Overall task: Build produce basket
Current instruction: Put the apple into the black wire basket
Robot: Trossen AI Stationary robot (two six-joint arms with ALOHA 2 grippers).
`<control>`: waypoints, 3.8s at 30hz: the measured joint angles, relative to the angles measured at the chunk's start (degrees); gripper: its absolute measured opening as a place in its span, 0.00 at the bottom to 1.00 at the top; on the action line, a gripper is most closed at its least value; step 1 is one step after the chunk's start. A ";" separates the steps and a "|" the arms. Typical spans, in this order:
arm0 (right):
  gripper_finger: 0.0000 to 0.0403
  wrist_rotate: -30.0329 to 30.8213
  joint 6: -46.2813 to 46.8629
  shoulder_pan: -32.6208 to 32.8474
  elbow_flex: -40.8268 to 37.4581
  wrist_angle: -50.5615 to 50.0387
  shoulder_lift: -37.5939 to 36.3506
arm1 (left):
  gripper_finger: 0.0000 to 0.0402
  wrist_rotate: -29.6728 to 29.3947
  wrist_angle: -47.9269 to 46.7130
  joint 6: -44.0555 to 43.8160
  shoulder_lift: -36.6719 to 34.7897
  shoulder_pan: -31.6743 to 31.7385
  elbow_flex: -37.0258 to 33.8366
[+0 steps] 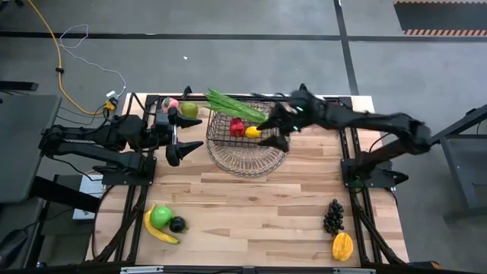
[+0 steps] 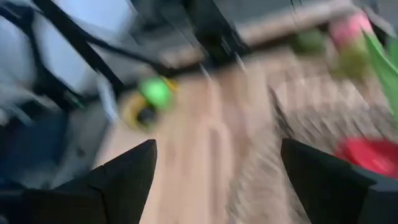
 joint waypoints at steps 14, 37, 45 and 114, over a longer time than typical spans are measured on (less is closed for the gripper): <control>0.83 4.56 17.58 9.39 -19.48 40.77 -16.21 | 0.98 0.00 0.00 -0.04 0.00 0.01 0.00; 0.83 26.19 -5.65 13.72 -19.50 13.27 -16.50 | 0.98 -0.09 0.00 -1.09 0.00 0.02 0.01; 0.83 26.19 -5.62 13.72 -19.50 13.27 -16.50 | 0.98 -0.16 0.00 -1.07 0.00 0.00 0.00; 0.83 26.22 -3.41 13.68 -19.48 10.25 -16.53 | 0.98 17.84 -54.27 -11.77 35.65 -48.06 4.42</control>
